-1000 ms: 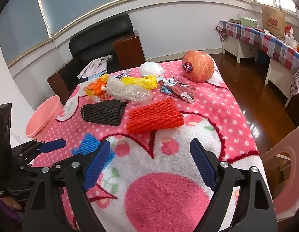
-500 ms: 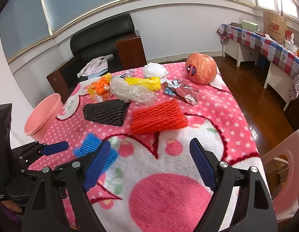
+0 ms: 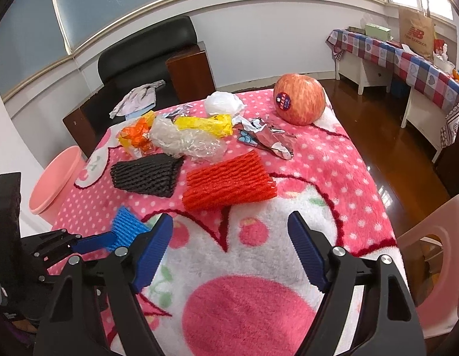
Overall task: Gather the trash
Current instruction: 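Grasp the red foam net with the right gripper while the left gripper regrasps the blue net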
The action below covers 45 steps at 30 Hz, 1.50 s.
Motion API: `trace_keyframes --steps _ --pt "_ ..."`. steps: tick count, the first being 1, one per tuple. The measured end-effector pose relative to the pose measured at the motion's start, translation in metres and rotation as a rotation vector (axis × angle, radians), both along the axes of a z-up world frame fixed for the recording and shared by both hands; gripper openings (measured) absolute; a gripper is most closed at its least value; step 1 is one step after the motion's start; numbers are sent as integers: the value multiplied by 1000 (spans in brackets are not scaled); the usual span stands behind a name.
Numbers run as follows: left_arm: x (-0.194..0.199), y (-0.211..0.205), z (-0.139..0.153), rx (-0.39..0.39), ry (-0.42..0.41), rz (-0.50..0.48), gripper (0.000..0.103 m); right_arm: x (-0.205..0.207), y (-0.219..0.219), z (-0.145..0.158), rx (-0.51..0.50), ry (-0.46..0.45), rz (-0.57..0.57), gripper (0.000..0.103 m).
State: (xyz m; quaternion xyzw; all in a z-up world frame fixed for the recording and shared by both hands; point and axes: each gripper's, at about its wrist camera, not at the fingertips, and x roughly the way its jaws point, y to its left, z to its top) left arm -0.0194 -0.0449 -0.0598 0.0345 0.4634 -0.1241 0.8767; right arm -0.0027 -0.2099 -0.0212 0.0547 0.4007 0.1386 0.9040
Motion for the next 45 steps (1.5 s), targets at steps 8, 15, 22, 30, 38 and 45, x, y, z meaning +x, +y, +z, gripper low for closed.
trace_keyframes --steps 8,15,22,30,38,45 --pt "-8 20 17 -73 -47 9 6 21 1 -4 5 18 -22 80" --pt "-16 41 36 -106 -106 33 6 50 -5 -17 21 91 -73 80" --pt "-19 48 40 -115 -124 53 6 62 6 -38 29 169 -68 43" --pt "-16 47 45 -123 -148 57 6 40 -3 -24 58 135 -62 3" --pt "-14 55 49 -136 -165 83 6 13 -12 5 58 51 -52 3" --pt "-13 67 54 -143 -180 119 6 2 -11 31 69 -4 -18 3"
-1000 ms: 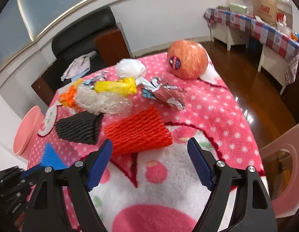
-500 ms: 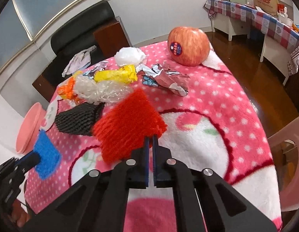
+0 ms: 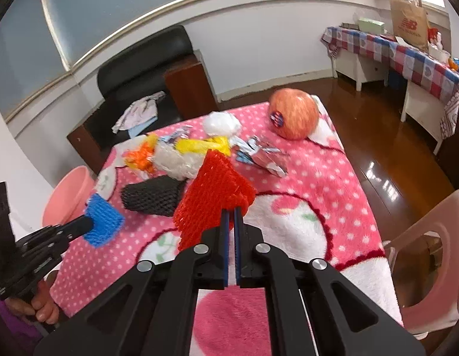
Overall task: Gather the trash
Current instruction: 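Grasp the red foam net with the right gripper while the left gripper regrasps the blue net, then carry both nets over the pink bin and open both grippers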
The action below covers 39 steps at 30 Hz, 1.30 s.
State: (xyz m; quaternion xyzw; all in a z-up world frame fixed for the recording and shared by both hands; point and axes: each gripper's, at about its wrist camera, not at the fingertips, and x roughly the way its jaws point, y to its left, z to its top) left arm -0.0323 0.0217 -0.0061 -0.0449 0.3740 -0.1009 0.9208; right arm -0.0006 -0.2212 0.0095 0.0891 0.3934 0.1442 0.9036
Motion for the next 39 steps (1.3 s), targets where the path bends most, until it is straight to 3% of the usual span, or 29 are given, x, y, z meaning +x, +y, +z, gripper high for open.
trace_keyframes --steps 12,25,31,39 --pt "-11 26 18 39 -56 98 6 19 51 25 29 -61 157 3" --pt "-30 137 49 128 -129 446 6 53 210 55 49 -154 497 3" --pt "-31 182 41 141 -107 561 6 57 283 54 19 -169 600 3" --pt "-33 216 14 129 -56 652 10 56 354 26 -27 -112 687 4"
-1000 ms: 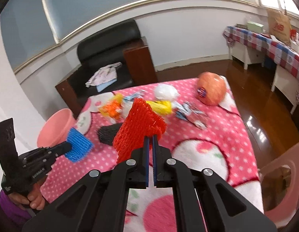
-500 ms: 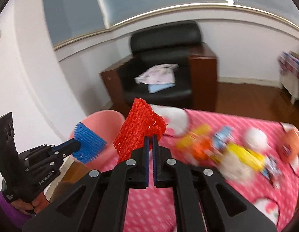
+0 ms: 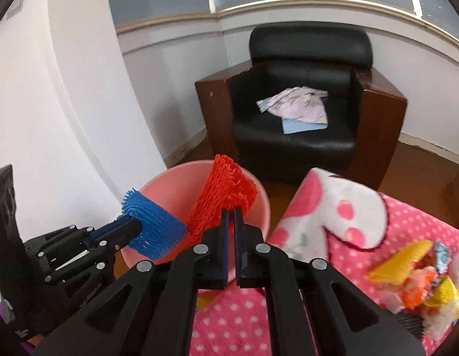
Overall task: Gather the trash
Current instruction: 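Carry both nets over the pink bin and open both grippers, then move both grippers back over the table toward the wrappers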
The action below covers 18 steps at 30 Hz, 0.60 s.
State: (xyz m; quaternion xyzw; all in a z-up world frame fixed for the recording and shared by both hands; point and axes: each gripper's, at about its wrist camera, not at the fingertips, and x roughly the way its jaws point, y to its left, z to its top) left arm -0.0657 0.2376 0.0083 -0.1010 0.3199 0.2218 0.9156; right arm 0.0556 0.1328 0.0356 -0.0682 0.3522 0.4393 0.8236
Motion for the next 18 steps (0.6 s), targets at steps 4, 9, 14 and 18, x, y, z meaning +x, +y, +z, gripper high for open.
trace_keyframes --steps 4,9,14,18 --pt "-4 8 -5 -4 5 21 37 1 20 -15 -34 72 42 6" --pt "-17 16 1 -25 -33 11 41 2 18 -21 -36 102 34 30" --pt "-28 11 10 -30 -68 0 42 -3 3 -10 -17 77 22 31" --pt "-34 3 19 -27 -90 -9 42 -8 -12 1 8 63 17 31"
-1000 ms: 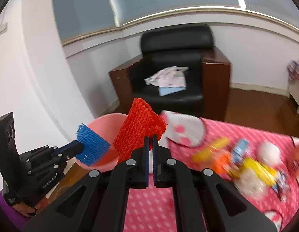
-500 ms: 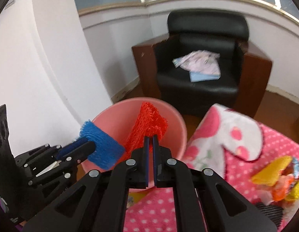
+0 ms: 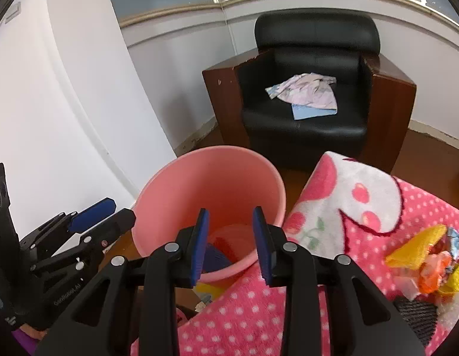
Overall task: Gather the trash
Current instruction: 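Move both grippers back over the table toward the wrappers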
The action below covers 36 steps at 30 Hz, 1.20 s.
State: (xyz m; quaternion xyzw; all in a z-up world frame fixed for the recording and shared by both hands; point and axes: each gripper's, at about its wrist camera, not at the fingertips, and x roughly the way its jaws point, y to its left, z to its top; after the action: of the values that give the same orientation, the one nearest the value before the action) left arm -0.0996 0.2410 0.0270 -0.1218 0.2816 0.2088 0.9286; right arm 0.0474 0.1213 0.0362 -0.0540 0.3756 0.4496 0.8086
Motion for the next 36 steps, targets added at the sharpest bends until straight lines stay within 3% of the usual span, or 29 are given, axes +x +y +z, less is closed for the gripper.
trace_keyframes --steps 6,17,22,27,32,36 --pt "-17 -21 13 3 -31 -41 43 -16 -41 11 58 -9 -29 31" --pt "-46 -33 28 24 -48 -64 44 -38 -140 5 68 -23 -138 31" --pt "-48 -30 39 -27 -79 -46 48 -45 -170 -4 68 -6 -170 31" --pt "-35 -66 33 -23 -46 -166 48 -52 -204 -16 43 -25 -281 31" --pt "-15 -125 6 -66 22 -299 48 -54 -243 -30 3 -22 -408 31" --pt "1 -167 -14 -49 84 -362 48 -57 -272 -44 -25 11 -494 31"
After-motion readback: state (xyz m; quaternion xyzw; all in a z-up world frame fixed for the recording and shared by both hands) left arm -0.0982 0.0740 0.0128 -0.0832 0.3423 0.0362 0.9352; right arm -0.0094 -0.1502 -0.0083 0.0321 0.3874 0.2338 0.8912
